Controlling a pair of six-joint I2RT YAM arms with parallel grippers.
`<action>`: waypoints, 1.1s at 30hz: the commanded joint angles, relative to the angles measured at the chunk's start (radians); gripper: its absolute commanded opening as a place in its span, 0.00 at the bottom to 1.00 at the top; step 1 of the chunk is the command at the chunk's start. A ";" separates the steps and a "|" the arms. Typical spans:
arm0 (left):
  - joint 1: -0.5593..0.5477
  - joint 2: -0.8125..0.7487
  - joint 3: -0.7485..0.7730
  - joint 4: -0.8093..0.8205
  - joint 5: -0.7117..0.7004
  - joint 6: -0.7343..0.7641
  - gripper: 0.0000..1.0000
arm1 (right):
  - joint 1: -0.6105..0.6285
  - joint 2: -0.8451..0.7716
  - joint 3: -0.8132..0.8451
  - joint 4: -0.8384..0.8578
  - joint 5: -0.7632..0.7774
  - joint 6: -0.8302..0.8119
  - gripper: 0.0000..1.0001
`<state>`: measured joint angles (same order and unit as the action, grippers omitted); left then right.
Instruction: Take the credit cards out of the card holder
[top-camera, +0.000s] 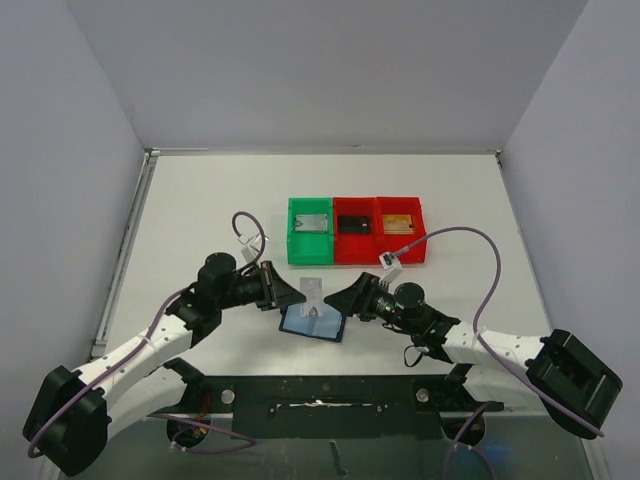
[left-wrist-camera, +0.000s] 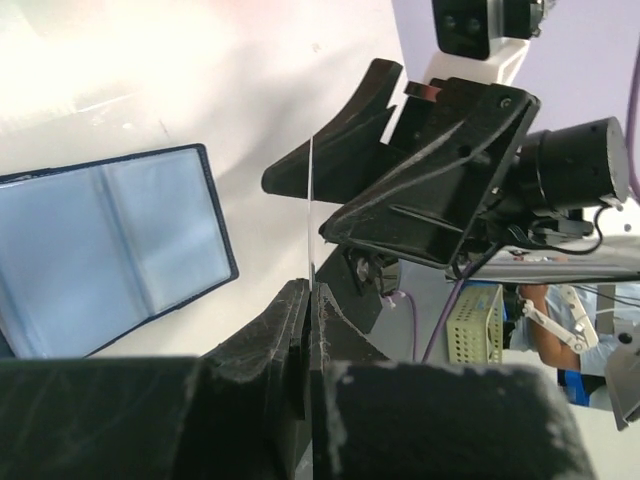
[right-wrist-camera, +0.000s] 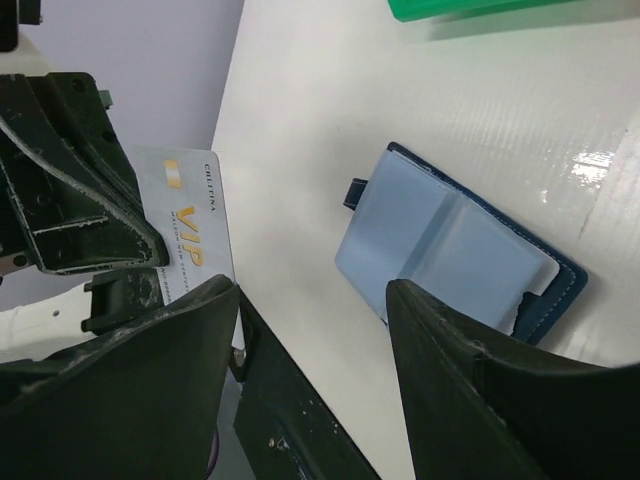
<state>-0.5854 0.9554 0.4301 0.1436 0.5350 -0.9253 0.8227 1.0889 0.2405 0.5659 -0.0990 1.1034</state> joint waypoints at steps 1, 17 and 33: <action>0.006 -0.020 0.027 0.125 0.078 -0.028 0.00 | -0.022 0.005 0.007 0.237 -0.110 -0.015 0.60; 0.006 -0.027 0.028 0.182 0.139 -0.078 0.00 | -0.074 0.131 -0.009 0.580 -0.301 0.046 0.29; 0.008 -0.046 0.124 -0.063 0.047 0.036 0.34 | -0.076 0.125 0.025 0.556 -0.350 0.029 0.00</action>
<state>-0.5808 0.9218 0.4576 0.1730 0.6334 -0.9611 0.7456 1.2415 0.2298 1.1061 -0.4389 1.1645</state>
